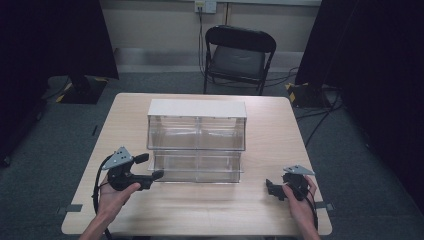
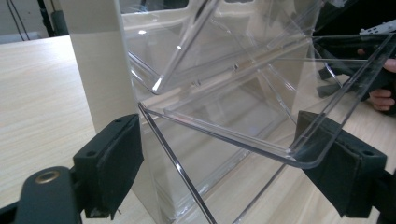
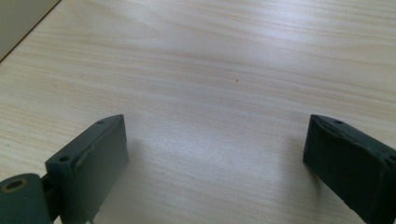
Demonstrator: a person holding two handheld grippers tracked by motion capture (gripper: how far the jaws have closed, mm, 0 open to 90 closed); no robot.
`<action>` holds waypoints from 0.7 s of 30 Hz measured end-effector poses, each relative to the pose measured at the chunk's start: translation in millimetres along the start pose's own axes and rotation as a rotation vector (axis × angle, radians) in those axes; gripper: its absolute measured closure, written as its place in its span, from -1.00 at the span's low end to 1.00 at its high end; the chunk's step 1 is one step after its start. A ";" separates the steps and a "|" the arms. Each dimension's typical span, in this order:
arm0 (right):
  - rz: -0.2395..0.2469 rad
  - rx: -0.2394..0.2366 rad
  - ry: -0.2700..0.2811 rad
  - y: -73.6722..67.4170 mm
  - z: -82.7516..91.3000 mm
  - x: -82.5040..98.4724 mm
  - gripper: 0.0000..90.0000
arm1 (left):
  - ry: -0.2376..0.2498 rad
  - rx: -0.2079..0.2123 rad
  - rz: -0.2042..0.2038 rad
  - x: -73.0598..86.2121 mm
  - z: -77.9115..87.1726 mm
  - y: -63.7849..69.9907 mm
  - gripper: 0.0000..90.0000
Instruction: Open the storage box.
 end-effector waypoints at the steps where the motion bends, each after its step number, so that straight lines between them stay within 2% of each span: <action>1: 0.000 0.000 0.000 0.0 0.0 0.0 -0.87 | 0.001 -0.001 0.000 -0.2 -0.4 0.0 -0.65; 15: 0.000 0.000 0.000 0.0 0.0 0.0 -0.87 | 0.008 -0.011 -0.004 -6.4 -2.6 -2.6 -0.66; 21: 0.000 0.000 0.000 0.0 0.0 0.0 -0.87 | 0.007 -0.011 -0.019 -10.6 -2.5 -1.7 -0.65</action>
Point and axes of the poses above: each handheld gripper's, and its own axes: z roughly backward along the jaws, x roughly out of its underside, y roughly to its right, the point moved 7 cm from there along -z, roughly forward along the jaws, and after that the axes turned 14 degrees about y, right-handed, at the moved point
